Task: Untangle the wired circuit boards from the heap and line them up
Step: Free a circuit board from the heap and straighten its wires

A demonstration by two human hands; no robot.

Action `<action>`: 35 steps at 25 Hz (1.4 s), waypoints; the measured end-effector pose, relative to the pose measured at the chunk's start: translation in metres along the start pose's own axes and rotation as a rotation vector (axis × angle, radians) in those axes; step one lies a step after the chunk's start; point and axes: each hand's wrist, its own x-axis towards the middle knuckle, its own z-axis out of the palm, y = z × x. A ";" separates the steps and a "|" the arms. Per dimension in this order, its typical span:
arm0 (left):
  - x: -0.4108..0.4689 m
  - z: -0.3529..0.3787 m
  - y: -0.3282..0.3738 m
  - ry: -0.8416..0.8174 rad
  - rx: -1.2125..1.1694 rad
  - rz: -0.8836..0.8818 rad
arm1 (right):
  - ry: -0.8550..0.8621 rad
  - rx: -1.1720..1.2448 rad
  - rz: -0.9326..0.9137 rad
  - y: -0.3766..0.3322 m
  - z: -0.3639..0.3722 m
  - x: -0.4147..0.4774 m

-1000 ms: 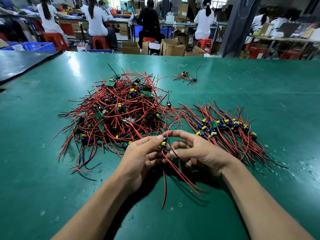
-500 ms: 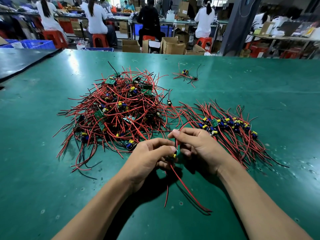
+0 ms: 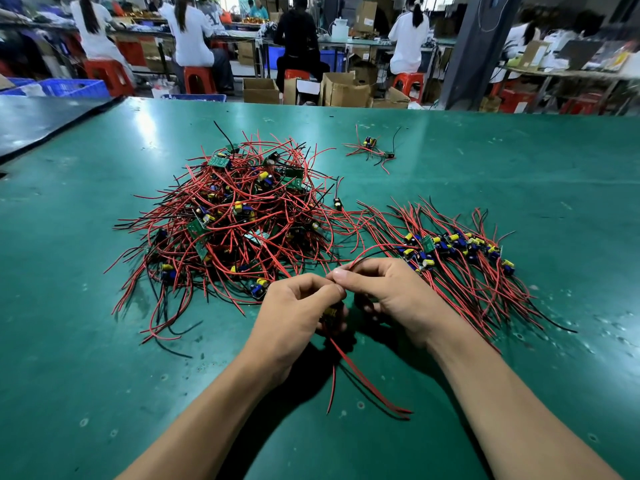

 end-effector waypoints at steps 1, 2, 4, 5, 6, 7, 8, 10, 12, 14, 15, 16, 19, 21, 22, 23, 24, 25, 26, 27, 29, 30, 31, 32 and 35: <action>0.001 0.000 0.001 0.000 0.017 0.003 | 0.028 0.024 0.024 0.001 0.000 0.001; 0.001 0.000 0.002 -0.004 0.031 0.003 | 0.048 0.040 0.048 0.001 0.000 0.001; 0.001 -0.001 0.003 -0.024 0.066 0.001 | 0.087 0.045 0.072 0.002 -0.001 0.002; 0.001 -0.001 0.004 -0.044 0.087 -0.002 | 0.112 0.052 0.075 0.003 -0.002 0.003; 0.000 -0.001 0.005 -0.066 0.104 -0.007 | 0.141 0.065 0.073 0.003 -0.002 0.004; 0.000 -0.002 0.005 -0.085 0.112 -0.012 | 0.174 0.082 0.064 0.003 -0.003 0.005; -0.001 -0.003 0.006 -0.102 0.110 -0.019 | 0.209 0.110 0.044 0.003 -0.003 0.006; -0.001 -0.004 0.008 -0.133 0.085 -0.040 | 0.280 0.227 -0.010 0.002 -0.003 0.009; -0.003 -0.004 0.009 -0.161 0.069 -0.056 | 0.328 0.356 -0.022 0.000 -0.004 0.011; -0.004 -0.004 0.010 -0.181 0.066 -0.063 | 0.319 0.440 0.032 -0.002 -0.005 0.012; -0.005 -0.004 0.010 -0.189 0.066 -0.064 | 0.301 0.476 0.067 -0.002 -0.006 0.012; -0.006 -0.004 0.010 -0.195 0.066 -0.063 | 0.282 0.510 0.096 -0.003 -0.006 0.012; -0.006 -0.005 0.010 -0.193 0.058 -0.055 | 0.246 0.578 0.112 -0.006 -0.008 0.012; -0.006 -0.005 0.010 -0.181 0.045 -0.058 | 0.251 0.605 0.089 -0.007 -0.009 0.011; -0.005 -0.006 0.010 -0.176 0.039 -0.063 | 0.269 0.622 0.079 -0.007 -0.009 0.011; -0.004 -0.006 0.011 -0.179 0.036 -0.071 | 0.292 0.641 0.074 -0.008 -0.008 0.010; -0.004 -0.006 0.011 -0.190 0.038 -0.078 | 0.316 0.665 0.077 -0.008 -0.007 0.011; -0.004 -0.006 0.011 -0.206 0.044 -0.085 | 0.333 0.696 0.089 -0.008 -0.007 0.011; -0.004 -0.006 0.011 -0.225 0.053 -0.089 | 0.337 0.733 0.110 -0.009 -0.006 0.011; -0.005 -0.006 0.010 -0.244 0.064 -0.090 | 0.326 0.771 0.135 -0.010 -0.006 0.012; -0.005 -0.005 0.010 -0.270 0.084 -0.083 | 0.301 0.806 0.174 -0.010 -0.007 0.011; -0.005 -0.005 0.010 -0.269 0.086 -0.079 | 0.308 0.795 0.180 -0.009 -0.008 0.011; -0.005 -0.006 0.009 -0.257 0.081 -0.078 | 0.328 0.757 0.175 -0.009 -0.009 0.012; -0.004 -0.006 0.009 -0.239 0.067 -0.083 | 0.348 0.696 0.157 -0.008 -0.010 0.012; -0.002 -0.006 0.007 -0.161 -0.029 -0.118 | 0.305 0.431 0.077 -0.004 -0.009 0.010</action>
